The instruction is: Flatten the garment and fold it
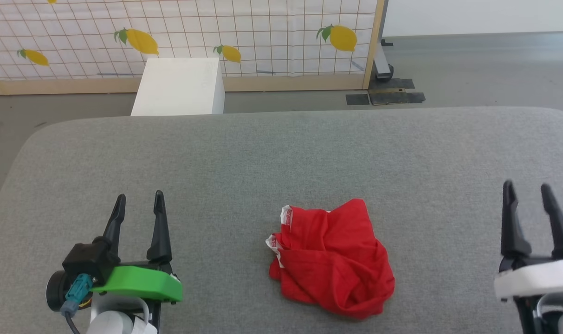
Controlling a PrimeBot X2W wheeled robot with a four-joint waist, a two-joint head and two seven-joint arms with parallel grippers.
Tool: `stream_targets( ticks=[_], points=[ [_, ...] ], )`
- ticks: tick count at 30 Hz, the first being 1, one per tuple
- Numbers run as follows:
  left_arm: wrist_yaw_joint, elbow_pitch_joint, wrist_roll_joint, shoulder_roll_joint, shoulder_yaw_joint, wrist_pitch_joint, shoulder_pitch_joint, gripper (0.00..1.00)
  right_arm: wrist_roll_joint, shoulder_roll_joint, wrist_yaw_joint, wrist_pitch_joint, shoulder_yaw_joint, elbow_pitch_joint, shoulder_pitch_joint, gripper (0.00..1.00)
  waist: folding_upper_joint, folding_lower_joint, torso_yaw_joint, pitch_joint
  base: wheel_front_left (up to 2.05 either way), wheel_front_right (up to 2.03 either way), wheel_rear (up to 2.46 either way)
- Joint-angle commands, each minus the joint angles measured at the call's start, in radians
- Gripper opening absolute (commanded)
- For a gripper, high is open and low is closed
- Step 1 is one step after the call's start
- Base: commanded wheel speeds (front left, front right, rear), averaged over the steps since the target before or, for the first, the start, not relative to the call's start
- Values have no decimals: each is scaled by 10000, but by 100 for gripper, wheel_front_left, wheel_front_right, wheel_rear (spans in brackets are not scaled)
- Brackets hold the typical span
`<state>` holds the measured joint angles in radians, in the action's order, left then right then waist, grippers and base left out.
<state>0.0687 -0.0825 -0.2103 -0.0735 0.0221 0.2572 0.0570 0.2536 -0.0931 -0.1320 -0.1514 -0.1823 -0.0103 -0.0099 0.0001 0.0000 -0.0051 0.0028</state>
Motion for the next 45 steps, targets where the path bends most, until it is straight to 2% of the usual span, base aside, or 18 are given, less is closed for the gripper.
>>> stream_targets(
  ticks=[1,8,12,14,15,17,23,27,32,43,44,45],
  points=[
    [-38,-10,70,-32,31,45,-211,100,-85,81,13,-47,28,109,252,100,-1,0,21,-19,0,0,0],
    [9,-175,78,2,-44,45,-306,100,-252,124,13,364,372,389,629,100,-1,0,68,26,0,0,0],
    [28,-210,60,17,-43,45,-282,100,-235,-161,13,1164,849,469,259,100,-1,0,96,103,0,0,0],
    [31,-222,54,27,-47,45,-270,100,-170,-426,13,1866,1333,547,-40,100,-1,0,119,132,0,0,0],
    [37,-244,31,48,-68,45,-254,100,-5,-739,13,3227,2070,758,-580,100,-1,0,169,205,0,0,0],
    [45,-272,6,64,-99,45,-228,100,175,-842,13,4199,2513,981,-943,100,-1,0,234,268,0,0,0],
    [86,-346,-86,99,-137,45,-82,100,320,-942,13,6511,3562,1889,-1971,100,-1,0,458,496,0,0,0],
    [121,-328,-121,114,-154,45,38,100,223,-876,13,7611,4093,2577,-2507,100,-1,0,650,686,0,0,0],
    [160,-298,-126,129,-189,45,201,100,20,-770,13,8284,4478,3348,-2999,100,-1,0,899,933,0,0,0],
    [245,-383,-209,177,-246,46,368,100,-63,-570,13,8546,4995,4910,-3318,100,-1,0,1246,1187,0,0,0],
    [250,-389,-213,180,-256,46,377,100,-21,-555,13,8578,4996,4993,-3324,42,-1,0,1260,1193,0,0,0],
    [256,-395,-219,184,-266,46,388,100,19,-544,13,8574,4989,5059,-3344,13,-1,0,1272,1199,0,0,0]
  ],
)
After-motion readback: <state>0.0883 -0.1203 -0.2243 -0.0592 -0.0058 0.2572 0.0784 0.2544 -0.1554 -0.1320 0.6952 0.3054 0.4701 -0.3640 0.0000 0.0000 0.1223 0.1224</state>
